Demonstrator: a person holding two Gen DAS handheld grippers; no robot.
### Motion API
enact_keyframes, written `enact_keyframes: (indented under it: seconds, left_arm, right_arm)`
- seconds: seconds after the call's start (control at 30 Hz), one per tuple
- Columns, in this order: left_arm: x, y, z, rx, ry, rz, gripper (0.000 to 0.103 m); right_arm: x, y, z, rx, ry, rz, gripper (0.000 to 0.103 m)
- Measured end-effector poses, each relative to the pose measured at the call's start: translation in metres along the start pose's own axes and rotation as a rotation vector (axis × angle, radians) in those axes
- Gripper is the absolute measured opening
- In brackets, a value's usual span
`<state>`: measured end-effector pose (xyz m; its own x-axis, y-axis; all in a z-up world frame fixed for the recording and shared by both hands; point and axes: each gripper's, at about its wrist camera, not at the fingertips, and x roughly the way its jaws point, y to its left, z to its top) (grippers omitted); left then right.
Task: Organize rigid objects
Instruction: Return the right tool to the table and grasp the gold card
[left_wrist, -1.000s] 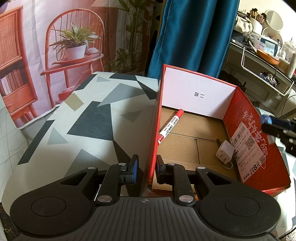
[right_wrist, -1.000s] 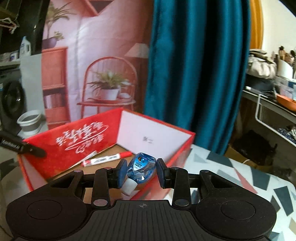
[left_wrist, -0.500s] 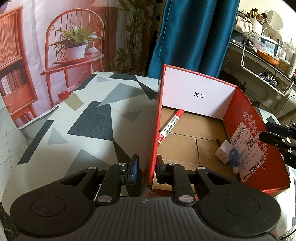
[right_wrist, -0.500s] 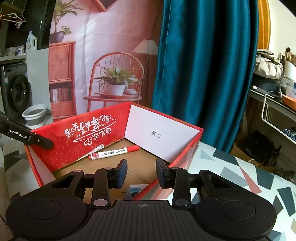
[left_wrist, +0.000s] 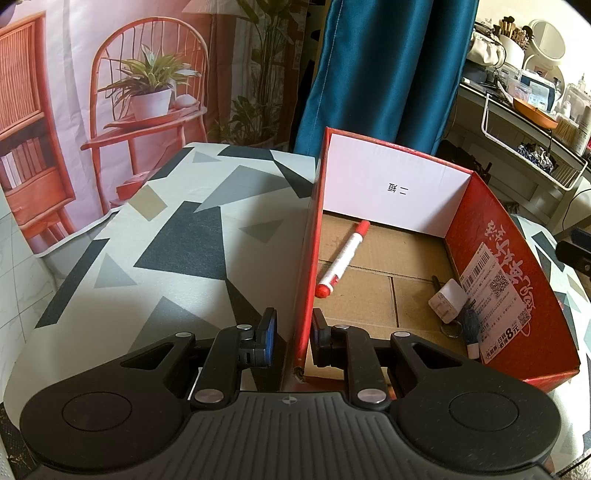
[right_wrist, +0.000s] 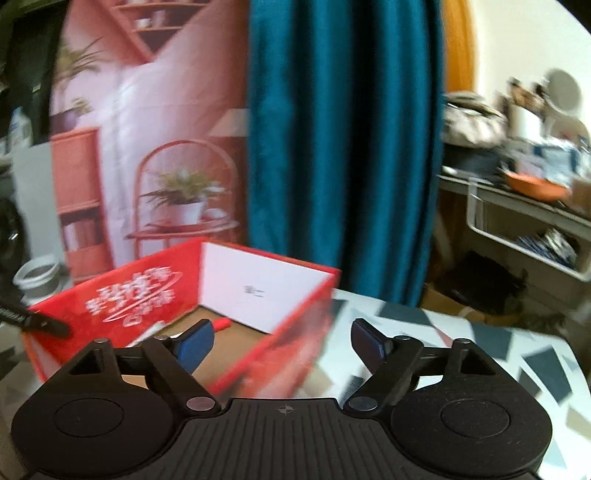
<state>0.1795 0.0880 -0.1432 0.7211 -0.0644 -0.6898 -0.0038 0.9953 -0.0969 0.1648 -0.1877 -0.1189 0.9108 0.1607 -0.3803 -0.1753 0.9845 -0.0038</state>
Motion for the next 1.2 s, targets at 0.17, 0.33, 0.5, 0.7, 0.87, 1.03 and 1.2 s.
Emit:
enact_keyframes:
  seconds: [0.17, 0.33, 0.5, 0.7, 0.87, 1.03, 1.2]
  left_arm:
    - [0.000, 0.000, 0.000, 0.001, 0.000, 0.001, 0.021]
    - [0.000, 0.000, 0.000, 0.000, 0.000, 0.001, 0.021]
    - [0.000, 0.000, 0.000, 0.001, 0.000, 0.001, 0.021]
    - [-0.001, 0.001, 0.000, 0.003, 0.000, 0.001, 0.021]
    - [-0.001, 0.001, 0.000, 0.002, 0.000, 0.001, 0.021]
    - [-0.001, 0.001, 0.000, 0.003, 0.000, 0.001, 0.021]
    - [-0.001, 0.001, 0.000, 0.003, 0.000, 0.002, 0.021]
  right_arm:
    - [-0.001, -0.030, -0.022, 0.123, 0.027, -0.110, 0.097]
    - [0.012, -0.043, -0.057, 0.207, 0.145, -0.125, 0.101]
    - [0.032, -0.033, -0.084, 0.205, 0.258, -0.113, 0.096]
    - [0.055, -0.017, -0.099, 0.155, 0.349, -0.072, 0.081]
    - [0.058, -0.011, -0.107, 0.122, 0.371, -0.092, 0.075]
    - [0.053, -0.011, -0.109, 0.100, 0.355, -0.110, 0.061]
    - [0.046, -0.017, -0.116, 0.091, 0.315, -0.132, 0.061]
